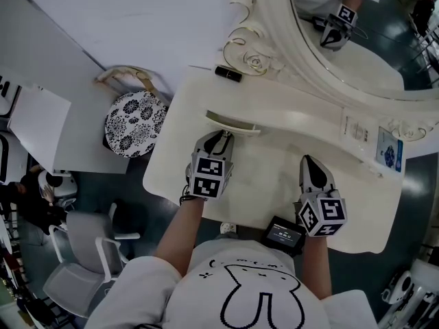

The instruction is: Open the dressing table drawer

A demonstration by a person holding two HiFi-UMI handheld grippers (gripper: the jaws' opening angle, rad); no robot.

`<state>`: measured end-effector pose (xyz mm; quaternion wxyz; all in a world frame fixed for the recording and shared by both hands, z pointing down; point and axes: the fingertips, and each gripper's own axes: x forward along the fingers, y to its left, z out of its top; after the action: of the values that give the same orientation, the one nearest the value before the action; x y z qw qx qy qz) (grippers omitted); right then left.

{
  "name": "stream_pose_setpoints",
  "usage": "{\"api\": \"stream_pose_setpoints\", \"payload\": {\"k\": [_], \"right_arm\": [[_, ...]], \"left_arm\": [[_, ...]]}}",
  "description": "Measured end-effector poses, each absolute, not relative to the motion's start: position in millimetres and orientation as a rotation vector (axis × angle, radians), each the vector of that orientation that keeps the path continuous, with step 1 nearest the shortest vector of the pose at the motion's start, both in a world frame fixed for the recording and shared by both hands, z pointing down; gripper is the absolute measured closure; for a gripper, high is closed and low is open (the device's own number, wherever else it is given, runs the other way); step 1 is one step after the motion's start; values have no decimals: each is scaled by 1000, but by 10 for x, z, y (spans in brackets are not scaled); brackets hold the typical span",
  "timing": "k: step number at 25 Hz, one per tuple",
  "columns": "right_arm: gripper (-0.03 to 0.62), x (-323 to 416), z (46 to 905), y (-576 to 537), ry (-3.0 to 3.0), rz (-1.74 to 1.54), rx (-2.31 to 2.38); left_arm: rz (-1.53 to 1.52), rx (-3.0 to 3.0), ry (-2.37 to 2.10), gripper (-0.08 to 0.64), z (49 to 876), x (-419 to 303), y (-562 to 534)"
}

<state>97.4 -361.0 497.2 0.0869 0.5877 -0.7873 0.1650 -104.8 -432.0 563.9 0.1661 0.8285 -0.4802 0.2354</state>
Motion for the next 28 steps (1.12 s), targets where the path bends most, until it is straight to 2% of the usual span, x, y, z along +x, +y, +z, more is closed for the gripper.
{"api": "stream_pose_setpoints", "payload": {"k": [28], "right_arm": [[581,929,4917,-3421,-2362,474,1740]], "left_arm": [[689,2343,-1362,437,5626,-1146,-4134]]}}
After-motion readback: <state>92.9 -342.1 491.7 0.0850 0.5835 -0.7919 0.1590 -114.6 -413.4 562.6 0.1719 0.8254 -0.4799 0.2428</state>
